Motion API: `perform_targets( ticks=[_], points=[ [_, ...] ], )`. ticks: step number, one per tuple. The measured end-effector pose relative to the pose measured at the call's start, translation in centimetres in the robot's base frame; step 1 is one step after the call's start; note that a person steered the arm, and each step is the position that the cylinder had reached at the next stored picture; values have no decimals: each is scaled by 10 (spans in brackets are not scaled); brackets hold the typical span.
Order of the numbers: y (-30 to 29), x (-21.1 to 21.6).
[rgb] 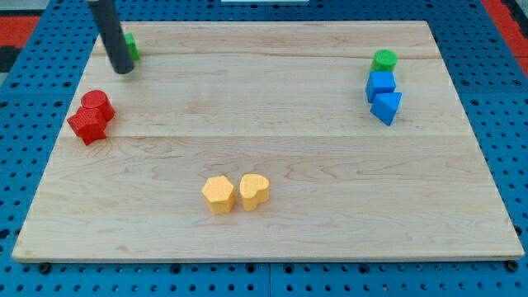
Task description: Place the green star on top of the green circle
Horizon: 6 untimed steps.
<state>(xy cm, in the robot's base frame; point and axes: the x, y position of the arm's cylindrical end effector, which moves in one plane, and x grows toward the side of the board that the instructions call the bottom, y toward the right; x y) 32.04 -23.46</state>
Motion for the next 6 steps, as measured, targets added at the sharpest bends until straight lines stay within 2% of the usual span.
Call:
perform_targets(
  ticks=[1, 2, 3, 4, 5, 6],
  points=[
    [-36, -21],
    [-35, -51],
    [75, -59],
    [79, -65],
    [41, -70],
    [73, -99]
  ],
)
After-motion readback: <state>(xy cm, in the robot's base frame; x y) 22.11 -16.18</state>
